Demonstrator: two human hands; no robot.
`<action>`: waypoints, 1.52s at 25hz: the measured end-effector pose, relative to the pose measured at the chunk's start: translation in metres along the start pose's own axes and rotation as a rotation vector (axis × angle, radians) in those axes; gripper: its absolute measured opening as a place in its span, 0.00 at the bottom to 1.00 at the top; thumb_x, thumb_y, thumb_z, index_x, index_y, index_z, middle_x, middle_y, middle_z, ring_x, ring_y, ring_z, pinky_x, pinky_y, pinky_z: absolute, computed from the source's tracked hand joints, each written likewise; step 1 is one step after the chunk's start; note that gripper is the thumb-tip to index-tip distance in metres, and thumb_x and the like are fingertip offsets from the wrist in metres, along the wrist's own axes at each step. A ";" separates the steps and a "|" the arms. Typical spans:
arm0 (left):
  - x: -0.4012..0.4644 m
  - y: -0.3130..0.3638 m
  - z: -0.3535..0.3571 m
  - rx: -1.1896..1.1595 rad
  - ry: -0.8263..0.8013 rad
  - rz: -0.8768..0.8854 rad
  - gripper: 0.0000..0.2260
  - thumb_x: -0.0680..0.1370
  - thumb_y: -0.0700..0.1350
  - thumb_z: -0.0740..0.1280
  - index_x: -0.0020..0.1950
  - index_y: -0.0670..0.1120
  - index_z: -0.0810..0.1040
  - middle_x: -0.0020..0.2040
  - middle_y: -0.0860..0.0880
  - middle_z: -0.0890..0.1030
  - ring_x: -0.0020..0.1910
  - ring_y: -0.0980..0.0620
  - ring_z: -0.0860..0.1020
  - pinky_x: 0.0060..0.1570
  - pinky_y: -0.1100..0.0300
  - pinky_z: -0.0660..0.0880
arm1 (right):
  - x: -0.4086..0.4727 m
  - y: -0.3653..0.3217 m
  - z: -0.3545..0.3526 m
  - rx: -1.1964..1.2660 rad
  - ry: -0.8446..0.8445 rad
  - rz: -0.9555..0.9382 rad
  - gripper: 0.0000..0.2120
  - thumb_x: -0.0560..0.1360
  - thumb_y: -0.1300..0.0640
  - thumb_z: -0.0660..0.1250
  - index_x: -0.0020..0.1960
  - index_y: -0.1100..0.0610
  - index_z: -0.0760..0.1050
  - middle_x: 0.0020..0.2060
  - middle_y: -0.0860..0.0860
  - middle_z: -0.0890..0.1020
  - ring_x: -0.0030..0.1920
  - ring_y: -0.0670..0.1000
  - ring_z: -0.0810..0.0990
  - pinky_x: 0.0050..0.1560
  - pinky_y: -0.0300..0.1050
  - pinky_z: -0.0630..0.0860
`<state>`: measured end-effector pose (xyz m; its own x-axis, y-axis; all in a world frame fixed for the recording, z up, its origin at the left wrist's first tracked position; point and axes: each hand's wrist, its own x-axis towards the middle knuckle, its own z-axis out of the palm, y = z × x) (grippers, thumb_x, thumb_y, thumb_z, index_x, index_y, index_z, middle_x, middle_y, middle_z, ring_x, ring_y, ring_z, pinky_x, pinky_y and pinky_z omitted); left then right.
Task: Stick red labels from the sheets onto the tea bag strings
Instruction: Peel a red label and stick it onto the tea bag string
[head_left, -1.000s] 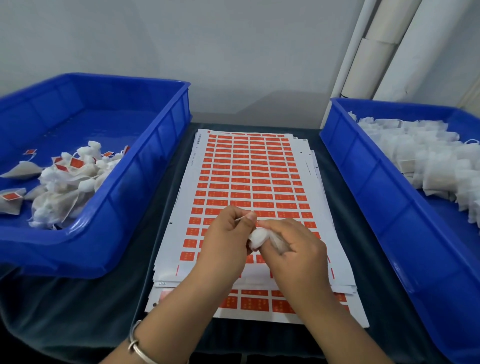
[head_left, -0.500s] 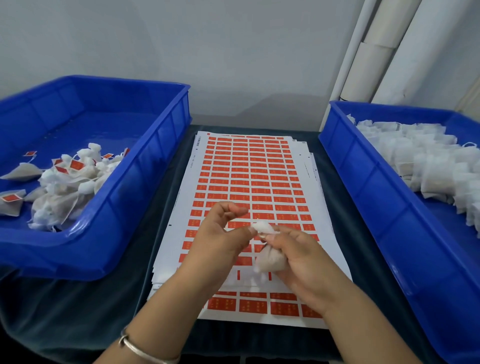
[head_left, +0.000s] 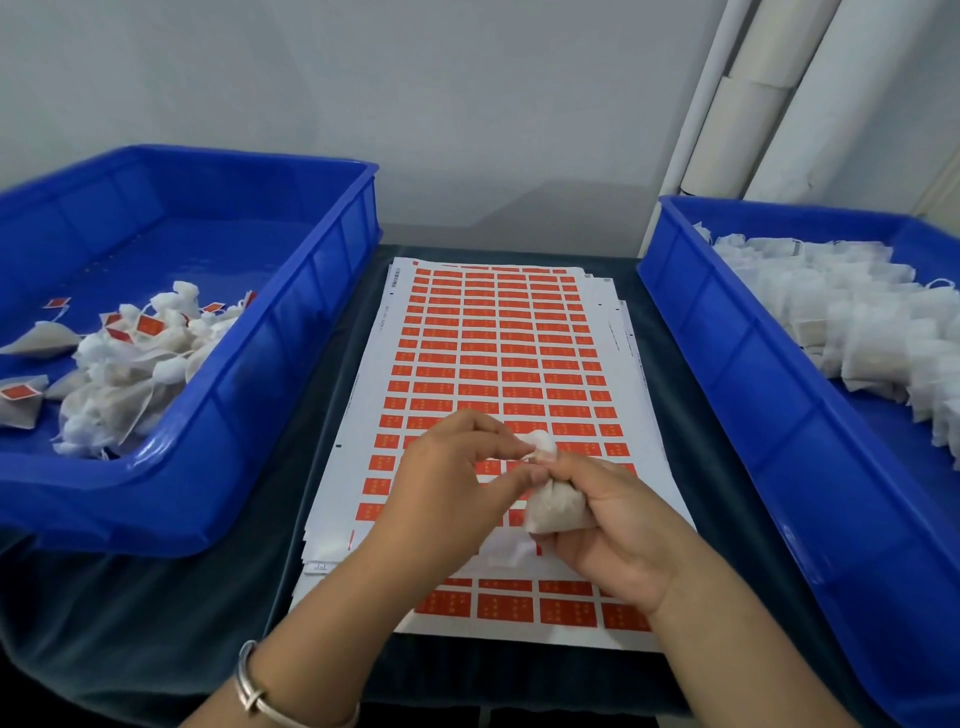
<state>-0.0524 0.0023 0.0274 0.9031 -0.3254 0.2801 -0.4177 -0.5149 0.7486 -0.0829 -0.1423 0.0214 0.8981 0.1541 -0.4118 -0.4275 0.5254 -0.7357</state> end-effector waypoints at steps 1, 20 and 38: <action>0.002 -0.001 -0.003 0.054 0.001 0.020 0.07 0.72 0.52 0.71 0.48 0.55 0.83 0.41 0.67 0.73 0.45 0.68 0.72 0.39 0.79 0.68 | 0.000 0.000 0.000 -0.010 0.014 0.002 0.10 0.66 0.56 0.70 0.45 0.60 0.83 0.40 0.55 0.78 0.38 0.49 0.76 0.36 0.42 0.75; 0.024 0.009 -0.031 0.286 0.070 0.092 0.06 0.77 0.48 0.65 0.51 0.51 0.80 0.41 0.60 0.74 0.40 0.60 0.74 0.41 0.72 0.69 | -0.018 -0.006 -0.004 -0.422 -0.109 -0.143 0.12 0.64 0.53 0.72 0.47 0.46 0.84 0.44 0.44 0.85 0.48 0.44 0.83 0.46 0.38 0.78; -0.018 -0.032 0.036 0.369 -0.244 -0.180 0.26 0.72 0.62 0.66 0.68 0.55 0.71 0.69 0.58 0.69 0.68 0.55 0.67 0.69 0.53 0.60 | -0.035 -0.005 -0.030 -0.508 0.409 -0.291 0.08 0.74 0.52 0.68 0.42 0.55 0.83 0.23 0.48 0.74 0.23 0.43 0.69 0.32 0.39 0.71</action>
<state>-0.0587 -0.0038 -0.0233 0.9332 -0.3589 -0.0165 -0.3039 -0.8130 0.4967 -0.1148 -0.1753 0.0237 0.9150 -0.3114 -0.2566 -0.2612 0.0275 -0.9649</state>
